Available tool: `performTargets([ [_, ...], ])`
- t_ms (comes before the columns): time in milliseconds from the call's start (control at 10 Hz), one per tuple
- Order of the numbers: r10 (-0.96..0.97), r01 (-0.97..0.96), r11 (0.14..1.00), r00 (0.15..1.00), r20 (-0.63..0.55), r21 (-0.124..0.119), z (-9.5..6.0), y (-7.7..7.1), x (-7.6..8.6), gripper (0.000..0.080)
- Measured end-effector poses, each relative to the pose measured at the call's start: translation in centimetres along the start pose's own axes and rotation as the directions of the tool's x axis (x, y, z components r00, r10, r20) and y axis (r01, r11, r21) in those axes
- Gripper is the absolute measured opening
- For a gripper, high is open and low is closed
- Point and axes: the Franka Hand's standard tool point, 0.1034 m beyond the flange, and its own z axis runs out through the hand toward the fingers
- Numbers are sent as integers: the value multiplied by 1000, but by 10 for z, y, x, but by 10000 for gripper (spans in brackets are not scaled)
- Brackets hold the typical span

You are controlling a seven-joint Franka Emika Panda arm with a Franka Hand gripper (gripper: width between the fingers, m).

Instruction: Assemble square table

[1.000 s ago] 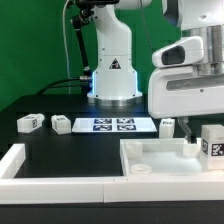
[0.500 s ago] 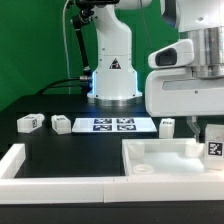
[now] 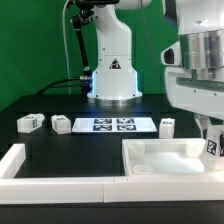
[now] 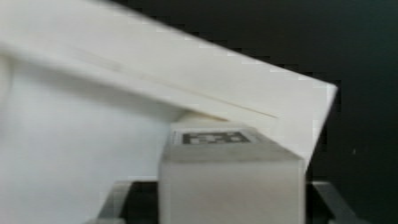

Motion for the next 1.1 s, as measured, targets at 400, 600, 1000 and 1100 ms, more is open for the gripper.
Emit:
performTargets([
  [400,55,-56,998,998,11,13,0,2,1,294],
  [600,-138,138,990,990,-17,8,1,3,-5,586],
  [1000,-442,442,897,896,-42,5,1,9,-10,646],
  [1100,-628,626,778,776,-57,-38,-1,7,-12,649],
])
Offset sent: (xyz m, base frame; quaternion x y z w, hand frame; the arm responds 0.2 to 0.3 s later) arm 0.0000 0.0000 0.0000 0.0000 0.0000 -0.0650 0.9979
